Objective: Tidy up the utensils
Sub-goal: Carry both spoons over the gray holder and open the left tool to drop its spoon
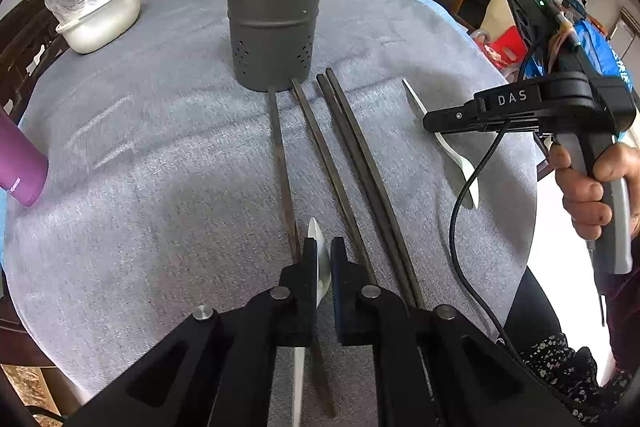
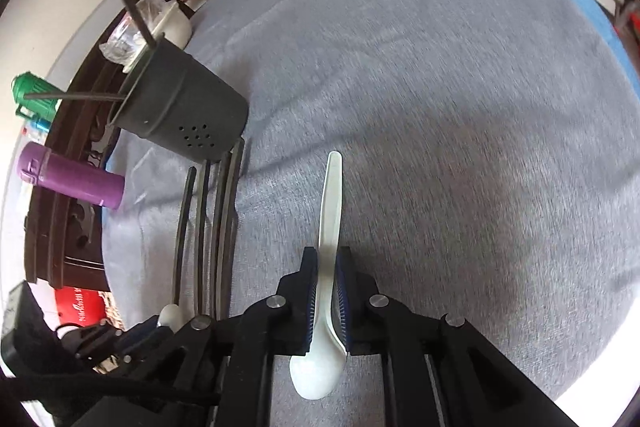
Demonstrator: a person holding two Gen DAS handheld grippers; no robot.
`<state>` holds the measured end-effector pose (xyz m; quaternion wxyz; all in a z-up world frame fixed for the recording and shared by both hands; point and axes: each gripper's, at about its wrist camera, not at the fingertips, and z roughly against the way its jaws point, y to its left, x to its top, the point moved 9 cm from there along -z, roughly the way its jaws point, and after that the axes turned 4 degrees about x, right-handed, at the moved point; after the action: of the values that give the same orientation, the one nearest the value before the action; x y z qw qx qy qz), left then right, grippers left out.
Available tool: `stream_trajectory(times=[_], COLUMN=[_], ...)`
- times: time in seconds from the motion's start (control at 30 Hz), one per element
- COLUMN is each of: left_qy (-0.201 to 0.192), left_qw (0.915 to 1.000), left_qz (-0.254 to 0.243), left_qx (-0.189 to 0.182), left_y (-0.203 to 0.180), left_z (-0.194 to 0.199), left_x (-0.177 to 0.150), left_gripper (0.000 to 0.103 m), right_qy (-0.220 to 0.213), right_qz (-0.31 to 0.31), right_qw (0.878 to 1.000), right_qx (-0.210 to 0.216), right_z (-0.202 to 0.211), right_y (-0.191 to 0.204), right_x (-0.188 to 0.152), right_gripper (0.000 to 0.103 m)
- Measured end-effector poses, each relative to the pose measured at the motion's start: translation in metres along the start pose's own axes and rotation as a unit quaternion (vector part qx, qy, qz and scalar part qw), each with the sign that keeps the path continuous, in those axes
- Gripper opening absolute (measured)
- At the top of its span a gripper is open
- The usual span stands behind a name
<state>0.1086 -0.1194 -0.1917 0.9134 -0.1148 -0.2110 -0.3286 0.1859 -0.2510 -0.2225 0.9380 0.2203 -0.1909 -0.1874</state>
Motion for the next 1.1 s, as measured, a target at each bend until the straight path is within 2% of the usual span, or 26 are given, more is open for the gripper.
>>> stream_trajectory(times=[0.1, 0.27, 0.4, 0.5, 0.57, 0.67, 0.87, 0.97, 1.1], left_qy=[-0.007, -0.032, -0.066, -0.074, -0.063, -0.054, -0.009, 0.005, 0.013], left_qw=[0.9999, 0.9989, 0.9971, 0.9971, 0.998, 0.9981, 0.9961, 0.9939, 0.9914], left_qz=[0.01, 0.03, 0.036, 0.02, 0.007, -0.03, -0.088, -0.11, -0.129], left_qx=[-0.01, -0.014, -0.007, -0.003, -0.005, -0.002, -0.005, -0.006, -0.017], left_y=[0.007, 0.025, 0.036, 0.037, 0.035, 0.024, -0.007, -0.016, -0.027], left_z=[0.006, 0.026, 0.047, 0.054, 0.051, 0.048, 0.023, 0.014, 0.005], left_x=[0.006, 0.023, 0.045, 0.052, 0.046, 0.026, -0.002, -0.006, 0.0], left_gripper=[0.005, 0.004, 0.004, 0.004, 0.004, 0.01, 0.012, 0.014, 0.026], right_qy=[-0.016, -0.052, -0.114, -0.142, -0.144, -0.138, -0.103, -0.1, -0.098], right_qz=[0.01, 0.003, 0.0, 0.007, 0.014, 0.021, -0.015, -0.021, -0.032], right_qw=[1.0, 0.996, 0.983, 0.978, 0.978, 0.98, 0.983, 0.983, 0.983], right_qx=[0.007, 0.072, 0.145, 0.152, 0.154, 0.144, 0.153, 0.153, 0.155], right_z=[0.005, 0.023, 0.046, 0.056, 0.055, 0.048, 0.02, 0.023, 0.029], right_y=[0.0, 0.015, 0.036, 0.046, 0.05, 0.05, 0.032, 0.024, 0.013], right_x=[0.0, 0.007, 0.024, 0.034, 0.034, 0.026, 0.0, -0.009, -0.018], right_gripper=[0.01, 0.01, 0.01, 0.01, 0.01, 0.01, 0.01, 0.01, 0.01])
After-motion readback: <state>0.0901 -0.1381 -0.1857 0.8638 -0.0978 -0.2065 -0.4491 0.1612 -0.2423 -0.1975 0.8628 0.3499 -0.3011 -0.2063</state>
